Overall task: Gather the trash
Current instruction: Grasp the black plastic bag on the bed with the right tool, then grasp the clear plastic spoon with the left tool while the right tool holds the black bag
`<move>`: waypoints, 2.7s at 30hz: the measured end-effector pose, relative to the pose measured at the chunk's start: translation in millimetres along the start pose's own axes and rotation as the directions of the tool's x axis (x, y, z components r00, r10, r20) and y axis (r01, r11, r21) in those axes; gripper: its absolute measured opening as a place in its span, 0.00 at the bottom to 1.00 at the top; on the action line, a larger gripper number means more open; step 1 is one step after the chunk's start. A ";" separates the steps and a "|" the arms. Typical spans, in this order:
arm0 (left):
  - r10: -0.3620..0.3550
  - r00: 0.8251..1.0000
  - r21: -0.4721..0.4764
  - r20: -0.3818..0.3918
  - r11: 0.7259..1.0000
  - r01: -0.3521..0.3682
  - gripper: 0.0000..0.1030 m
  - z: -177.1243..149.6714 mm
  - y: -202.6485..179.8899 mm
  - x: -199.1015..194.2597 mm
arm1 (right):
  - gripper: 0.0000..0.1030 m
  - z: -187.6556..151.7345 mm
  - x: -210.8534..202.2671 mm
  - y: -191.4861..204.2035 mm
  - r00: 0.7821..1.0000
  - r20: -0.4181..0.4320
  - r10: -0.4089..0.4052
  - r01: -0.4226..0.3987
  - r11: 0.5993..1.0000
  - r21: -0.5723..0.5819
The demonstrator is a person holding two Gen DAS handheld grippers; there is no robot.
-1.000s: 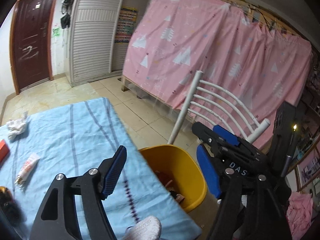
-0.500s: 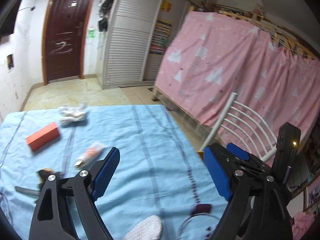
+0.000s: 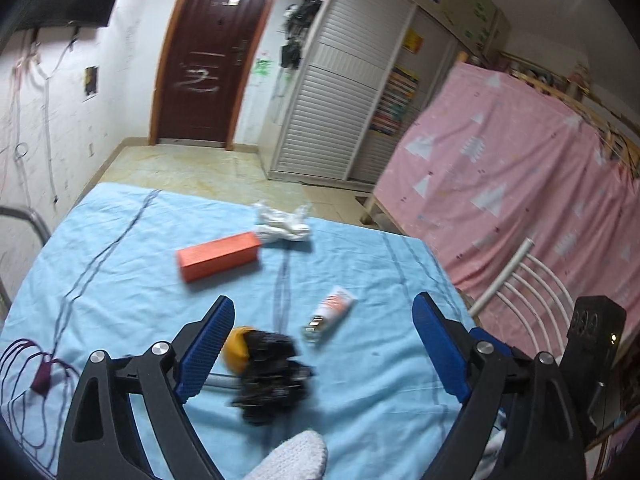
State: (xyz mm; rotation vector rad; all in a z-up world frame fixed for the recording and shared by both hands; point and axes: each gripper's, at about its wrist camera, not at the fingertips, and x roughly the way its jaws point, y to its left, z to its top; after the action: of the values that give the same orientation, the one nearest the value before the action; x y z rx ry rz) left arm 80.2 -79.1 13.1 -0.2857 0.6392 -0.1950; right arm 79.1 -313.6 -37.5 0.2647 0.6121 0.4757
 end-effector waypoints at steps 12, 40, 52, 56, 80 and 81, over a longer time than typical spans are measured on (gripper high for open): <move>0.049 0.998 -0.109 0.042 0.993 -0.044 0.80 3.5 67.5 -25.3 | 0.92 -10.8 50.3 89.9 0.988 -0.136 0.076 -0.099 0.980 -0.170; -0.037 0.999 0.060 -0.009 0.998 0.038 0.82 -8.9 72.4 -16.9 | 0.30 -1.5 73.8 88.8 0.982 -0.190 -0.004 -0.028 0.986 -0.167; -0.070 0.985 0.367 -0.156 0.922 0.124 0.82 -33.1 19.5 19.2 | 0.31 10.6 46.4 35.0 0.994 -0.108 0.005 -0.008 0.999 -0.033; -0.046 0.974 0.430 -0.222 0.892 0.140 0.82 -40.4 11.9 33.7 | 0.31 9.6 45.1 28.3 0.995 -0.104 0.010 -0.012 1.000 -0.021; 0.003 0.921 0.543 -0.389 0.809 0.226 0.41 -54.1 -1.2 59.5 | 0.31 7.9 39.2 9.5 0.995 -0.080 0.065 -0.063 0.997 0.035; 0.001 0.920 0.544 -0.391 0.807 0.231 0.37 -54.4 -2.8 59.8 | 0.32 7.8 39.2 8.2 0.994 -0.078 0.070 -0.067 0.997 0.041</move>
State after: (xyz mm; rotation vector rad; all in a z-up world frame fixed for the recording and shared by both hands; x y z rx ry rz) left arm 93.7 -108.5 -60.9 0.3237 0.9079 -0.5655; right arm 109.0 -287.7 -47.3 0.3052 0.6922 0.5426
